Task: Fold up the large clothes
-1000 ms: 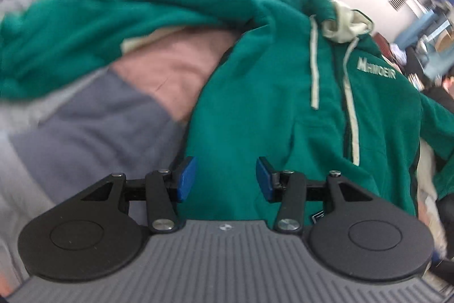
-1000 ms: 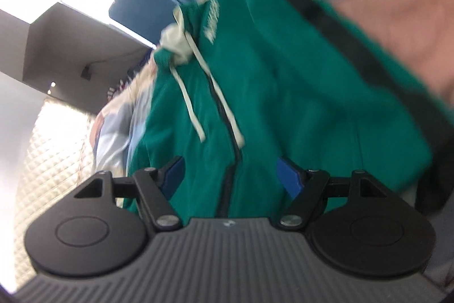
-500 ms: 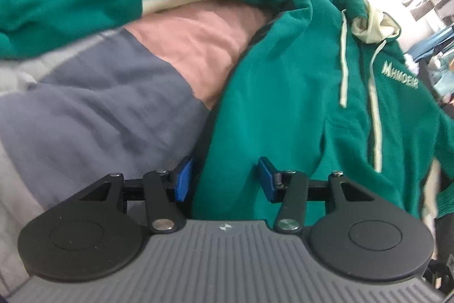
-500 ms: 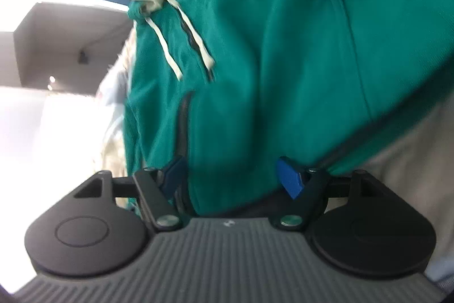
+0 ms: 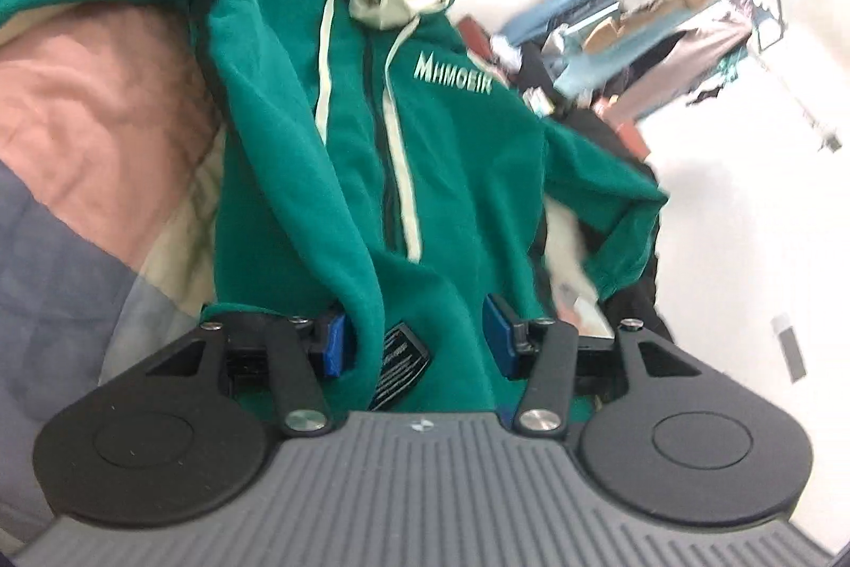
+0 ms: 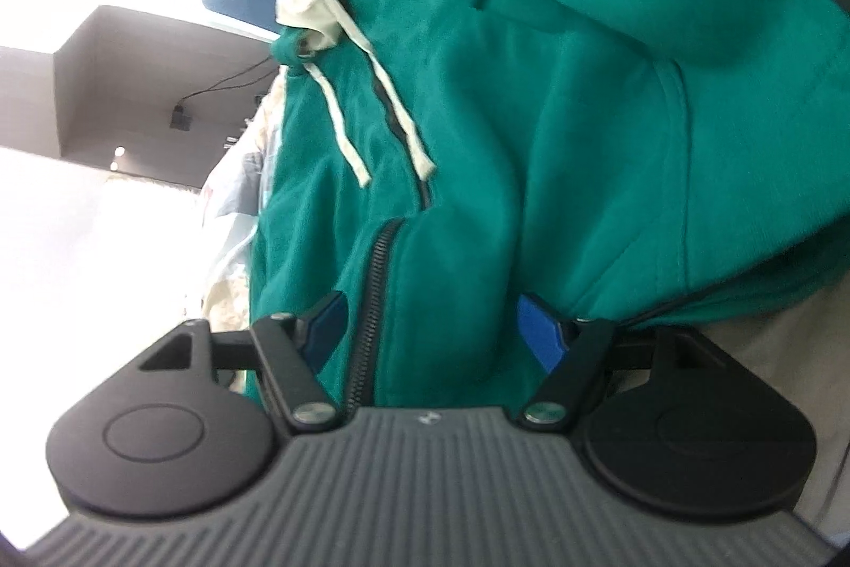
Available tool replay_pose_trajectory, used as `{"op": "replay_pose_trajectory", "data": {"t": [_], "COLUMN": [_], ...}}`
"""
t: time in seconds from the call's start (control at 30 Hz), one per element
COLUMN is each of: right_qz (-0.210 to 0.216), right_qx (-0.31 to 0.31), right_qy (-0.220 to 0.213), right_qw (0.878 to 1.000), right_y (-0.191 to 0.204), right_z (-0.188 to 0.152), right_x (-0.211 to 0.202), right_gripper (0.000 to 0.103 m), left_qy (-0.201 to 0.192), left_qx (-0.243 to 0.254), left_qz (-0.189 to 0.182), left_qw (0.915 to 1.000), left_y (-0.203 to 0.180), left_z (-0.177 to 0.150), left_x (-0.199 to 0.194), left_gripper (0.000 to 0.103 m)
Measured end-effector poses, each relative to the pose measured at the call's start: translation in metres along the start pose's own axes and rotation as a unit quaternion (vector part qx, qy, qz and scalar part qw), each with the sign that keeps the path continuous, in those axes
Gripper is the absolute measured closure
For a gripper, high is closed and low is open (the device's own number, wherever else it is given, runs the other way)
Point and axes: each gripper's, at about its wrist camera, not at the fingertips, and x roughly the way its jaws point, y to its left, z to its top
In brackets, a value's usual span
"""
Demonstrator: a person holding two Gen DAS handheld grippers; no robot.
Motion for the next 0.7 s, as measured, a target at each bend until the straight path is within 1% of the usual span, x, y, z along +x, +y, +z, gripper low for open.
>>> {"op": "replay_pose_trajectory", "data": {"t": [0.03, 0.1, 0.13, 0.17, 0.23, 0.33, 0.43, 0.5, 0.57, 0.6, 0.67, 0.7], "right_qz": [0.002, 0.003, 0.001, -0.002, -0.012, -0.027, -0.047, -0.057, -0.066, -0.071, -0.081, -0.084], "right_qx": [-0.01, -0.031, -0.043, -0.053, -0.072, -0.1, -0.133, -0.156, -0.175, -0.185, -0.198, -0.203], "right_qy": [-0.006, -0.019, -0.023, -0.024, -0.021, -0.023, -0.023, -0.026, -0.029, -0.033, -0.044, -0.05], "right_qw": [1.0, 0.999, 0.999, 0.998, 0.997, 0.994, 0.99, 0.986, 0.982, 0.98, 0.976, 0.974], "right_y": [0.001, 0.007, 0.009, 0.011, 0.015, 0.019, 0.025, 0.029, 0.033, 0.035, 0.037, 0.037], "right_z": [0.0, 0.0, -0.001, -0.001, -0.003, -0.007, -0.01, -0.012, -0.015, -0.016, -0.018, -0.018], "right_x": [-0.005, -0.009, -0.011, -0.012, -0.01, -0.009, -0.005, -0.005, -0.005, -0.007, -0.012, -0.015], "right_gripper": [0.029, 0.029, 0.029, 0.029, 0.029, 0.029, 0.029, 0.029, 0.029, 0.029, 0.029, 0.029], "left_qy": [0.012, 0.038, 0.043, 0.041, 0.035, 0.023, 0.018, 0.014, 0.012, 0.012, 0.016, 0.019], "left_qx": [-0.001, 0.0, 0.009, 0.016, 0.013, 0.017, 0.003, 0.007, 0.008, 0.013, 0.023, 0.03], "left_qz": [0.013, 0.056, 0.079, 0.093, 0.107, 0.148, 0.172, 0.183, 0.194, 0.201, 0.218, 0.232], "left_qw": [0.9998, 0.9977, 0.9959, 0.9947, 0.9935, 0.9886, 0.9849, 0.9831, 0.9809, 0.9794, 0.9755, 0.972], "left_y": [0.002, 0.006, 0.006, 0.005, 0.005, 0.008, 0.016, 0.013, 0.014, 0.014, 0.01, 0.007], "left_z": [-0.004, -0.009, -0.012, -0.015, -0.016, -0.025, -0.036, -0.041, -0.042, -0.044, -0.044, -0.044], "left_x": [0.003, 0.011, 0.012, 0.009, 0.003, -0.008, -0.017, -0.026, -0.026, -0.027, -0.022, -0.019], "left_gripper": [0.047, 0.046, 0.046, 0.046, 0.046, 0.046, 0.047, 0.047, 0.047, 0.049, 0.061, 0.075]}}
